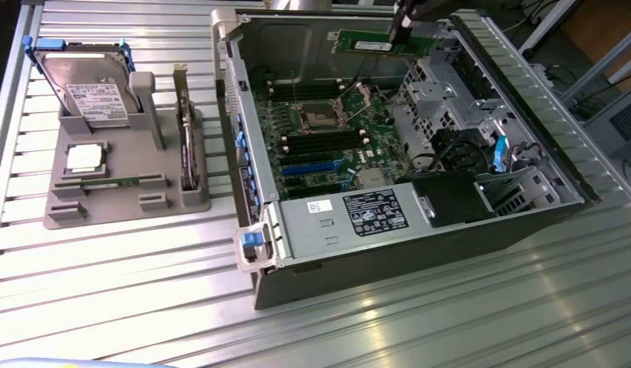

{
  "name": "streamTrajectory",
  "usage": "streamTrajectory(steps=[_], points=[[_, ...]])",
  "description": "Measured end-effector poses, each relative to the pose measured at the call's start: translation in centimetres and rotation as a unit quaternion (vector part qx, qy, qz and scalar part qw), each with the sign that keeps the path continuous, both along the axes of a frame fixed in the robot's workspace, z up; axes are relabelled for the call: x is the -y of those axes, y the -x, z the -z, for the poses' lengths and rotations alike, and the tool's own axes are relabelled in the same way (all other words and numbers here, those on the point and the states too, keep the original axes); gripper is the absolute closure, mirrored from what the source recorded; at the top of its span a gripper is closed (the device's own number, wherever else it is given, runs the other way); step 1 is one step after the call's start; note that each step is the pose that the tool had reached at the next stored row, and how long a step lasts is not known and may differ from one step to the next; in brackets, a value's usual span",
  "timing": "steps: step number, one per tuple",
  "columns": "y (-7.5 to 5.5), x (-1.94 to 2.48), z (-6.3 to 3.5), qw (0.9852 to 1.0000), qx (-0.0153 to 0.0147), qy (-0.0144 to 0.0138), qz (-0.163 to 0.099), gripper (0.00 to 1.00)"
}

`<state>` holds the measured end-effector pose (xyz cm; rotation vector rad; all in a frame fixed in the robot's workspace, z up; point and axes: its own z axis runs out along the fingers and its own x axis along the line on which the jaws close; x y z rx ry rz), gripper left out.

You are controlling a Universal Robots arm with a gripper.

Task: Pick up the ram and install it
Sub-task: 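Insert the ram into the slot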

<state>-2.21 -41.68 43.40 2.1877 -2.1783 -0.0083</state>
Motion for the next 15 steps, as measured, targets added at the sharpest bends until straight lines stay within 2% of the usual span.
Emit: streamTrajectory(steps=[15], points=[[0.00, 0.00, 0.93, 1.0000, 0.0000, 0.0000, 0.000, 0.88]])
